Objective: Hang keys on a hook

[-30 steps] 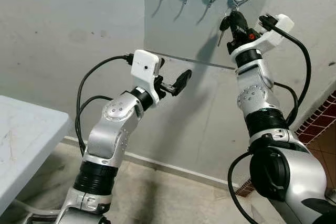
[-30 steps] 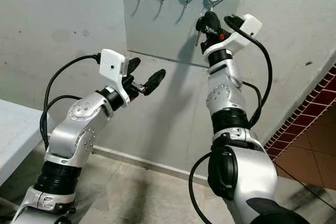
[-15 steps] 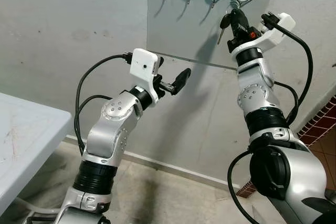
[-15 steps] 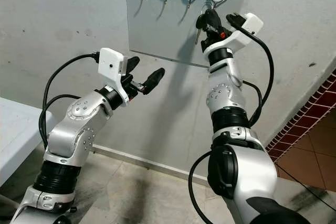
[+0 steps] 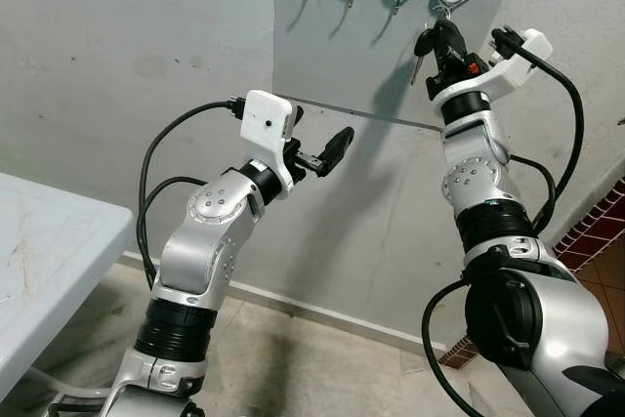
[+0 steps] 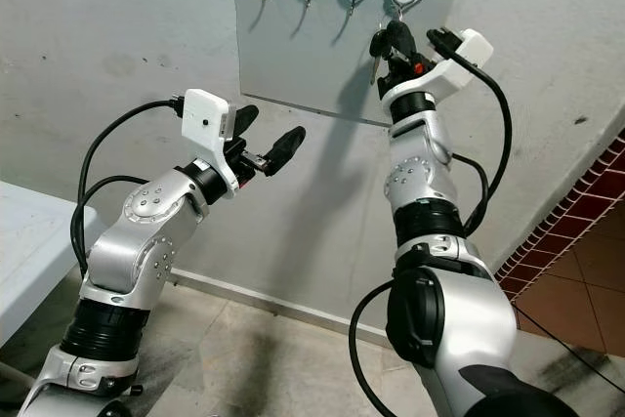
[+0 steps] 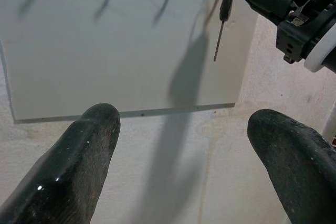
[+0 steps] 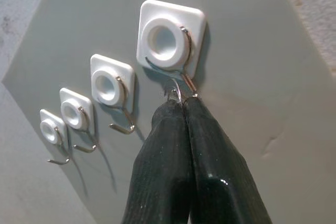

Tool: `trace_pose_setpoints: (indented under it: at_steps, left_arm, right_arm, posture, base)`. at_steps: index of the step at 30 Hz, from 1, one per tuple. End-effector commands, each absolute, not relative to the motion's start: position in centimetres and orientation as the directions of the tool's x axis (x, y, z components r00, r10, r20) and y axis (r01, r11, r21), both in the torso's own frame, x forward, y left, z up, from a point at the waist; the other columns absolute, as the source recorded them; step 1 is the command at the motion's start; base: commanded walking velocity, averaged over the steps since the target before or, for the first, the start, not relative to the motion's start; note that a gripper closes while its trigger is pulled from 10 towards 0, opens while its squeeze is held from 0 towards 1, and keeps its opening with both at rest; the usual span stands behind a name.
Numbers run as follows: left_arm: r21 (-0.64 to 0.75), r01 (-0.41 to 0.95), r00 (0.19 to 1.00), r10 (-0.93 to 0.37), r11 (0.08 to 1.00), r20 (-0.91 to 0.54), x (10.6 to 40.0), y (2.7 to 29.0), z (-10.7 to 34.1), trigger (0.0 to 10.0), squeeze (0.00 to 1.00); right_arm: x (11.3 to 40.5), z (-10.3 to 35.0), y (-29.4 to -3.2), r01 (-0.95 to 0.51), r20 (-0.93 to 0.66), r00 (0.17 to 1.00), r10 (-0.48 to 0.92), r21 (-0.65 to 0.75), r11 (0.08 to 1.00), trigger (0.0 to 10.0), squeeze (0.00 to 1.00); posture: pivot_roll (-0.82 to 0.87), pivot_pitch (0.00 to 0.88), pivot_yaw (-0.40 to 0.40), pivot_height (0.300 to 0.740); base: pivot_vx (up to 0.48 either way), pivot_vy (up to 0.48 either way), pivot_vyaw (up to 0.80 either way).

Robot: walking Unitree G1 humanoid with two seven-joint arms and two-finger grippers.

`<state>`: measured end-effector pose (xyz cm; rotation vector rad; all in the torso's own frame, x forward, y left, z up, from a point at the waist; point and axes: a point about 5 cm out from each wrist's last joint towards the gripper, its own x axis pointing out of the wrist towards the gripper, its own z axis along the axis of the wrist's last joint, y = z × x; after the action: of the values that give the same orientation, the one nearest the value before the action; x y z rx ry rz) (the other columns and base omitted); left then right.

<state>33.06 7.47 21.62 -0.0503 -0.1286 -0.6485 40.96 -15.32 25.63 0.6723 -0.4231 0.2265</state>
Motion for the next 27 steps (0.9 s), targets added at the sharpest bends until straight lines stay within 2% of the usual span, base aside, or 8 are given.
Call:
trace_pose_setpoints:
  at_steps: [1,24,25,26,27]
  left_arm:
    - [0.007,0.612,0.78,-0.604,0.791,0.162,32.9,7.5,22.5,10.0,0.0]
    - [0.001,0.606,0.785,-0.598,0.796,0.162,32.9,7.6,22.6,10.0,0.0]
    - [0.002,0.605,0.785,-0.598,0.796,0.162,32.8,7.6,22.6,10.0,0.0]
    - [0.002,0.605,0.785,-0.597,0.796,0.162,32.8,7.6,22.6,10.0,0.0]
    - [0.002,0.605,0.785,-0.597,0.796,0.162,32.8,7.6,22.6,10.0,0.0]
  right_arm:
    - [41.0,26.6,-15.6,-0.332,0.47,0.882,0.036,0.563,0.757,10.0,0.0]
    - [41.3,25.6,-15.7,-0.286,0.405,0.914,0.011,0.625,0.726,10.0,0.0]
    - [41.3,25.4,-15.6,-0.29,0.404,0.915,0.015,0.631,0.719,10.0,0.86]
    - [41.3,25.3,-15.6,-0.293,0.404,0.914,0.017,0.634,0.716,10.0,0.86]
    - [41.3,25.2,-15.6,-0.292,0.402,0.915,0.015,0.636,0.714,10.0,1.0]
  posture:
    - [0.02,0.0,-0.027,0.715]
    - [0.03,0.0,-0.031,0.715]
    - [0.03,0.0,-0.032,0.715]
    - [0.03,0.0,-0.032,0.715]
    - [0.03,0.0,-0.032,0.715]
  base:
    - [0.0,0.0,0.0]
    - [0.0,0.0,0.0]
    - [0.0,0.0,0.0]
    - [0.0,0.0,0.0]
    - [0.0,0.0,0.0]
